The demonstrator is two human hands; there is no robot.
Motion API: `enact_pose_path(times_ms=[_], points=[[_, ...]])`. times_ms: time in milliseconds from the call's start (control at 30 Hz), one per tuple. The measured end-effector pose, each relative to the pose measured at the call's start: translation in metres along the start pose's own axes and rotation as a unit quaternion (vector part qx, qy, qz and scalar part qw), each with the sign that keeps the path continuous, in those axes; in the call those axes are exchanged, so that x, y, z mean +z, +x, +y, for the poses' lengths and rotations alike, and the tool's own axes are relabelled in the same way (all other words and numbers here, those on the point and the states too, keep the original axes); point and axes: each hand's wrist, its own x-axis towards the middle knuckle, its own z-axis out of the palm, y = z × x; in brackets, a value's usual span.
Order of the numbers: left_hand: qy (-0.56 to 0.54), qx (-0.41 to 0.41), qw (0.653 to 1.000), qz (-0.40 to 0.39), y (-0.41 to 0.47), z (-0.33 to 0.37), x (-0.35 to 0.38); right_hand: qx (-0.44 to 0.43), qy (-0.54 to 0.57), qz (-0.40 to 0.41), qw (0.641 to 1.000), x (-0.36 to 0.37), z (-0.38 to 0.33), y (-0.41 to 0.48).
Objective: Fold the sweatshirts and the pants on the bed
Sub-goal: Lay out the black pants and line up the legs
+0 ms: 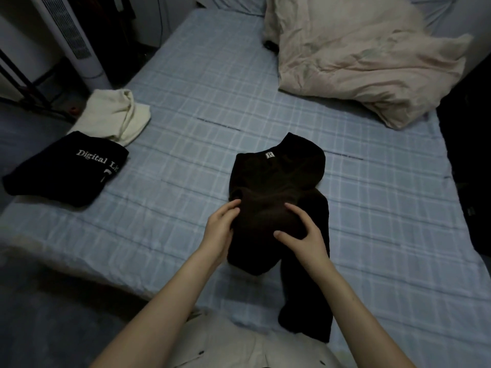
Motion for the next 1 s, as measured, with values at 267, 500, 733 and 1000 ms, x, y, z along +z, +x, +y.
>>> enact_pose_path(times_ms=[267, 500, 733, 1000], points=[[0.018, -0.086, 0.995, 0.038, -0.010, -0.007, -0.016, -0.004, -0.024, -0.008, 1.000, 0.002, 0.004, -0.013], [0.010, -0.077, 0.997, -0.017, -0.023, -0.006, -0.038, 0.025, 0.013, 0.023, 0.999, -0.013, 0.008, -0.025], [-0.057, -0.088, 0.991, 0.084, -0.032, -0.034, -0.039, 0.122, 0.102, 0.042, 0.986, -0.012, 0.023, -0.028], [0.205, -0.039, 0.978, 0.022, -0.064, -0.065, -0.050, 0.061, -0.239, -0.173, 0.953, -0.010, 0.060, -0.054]])
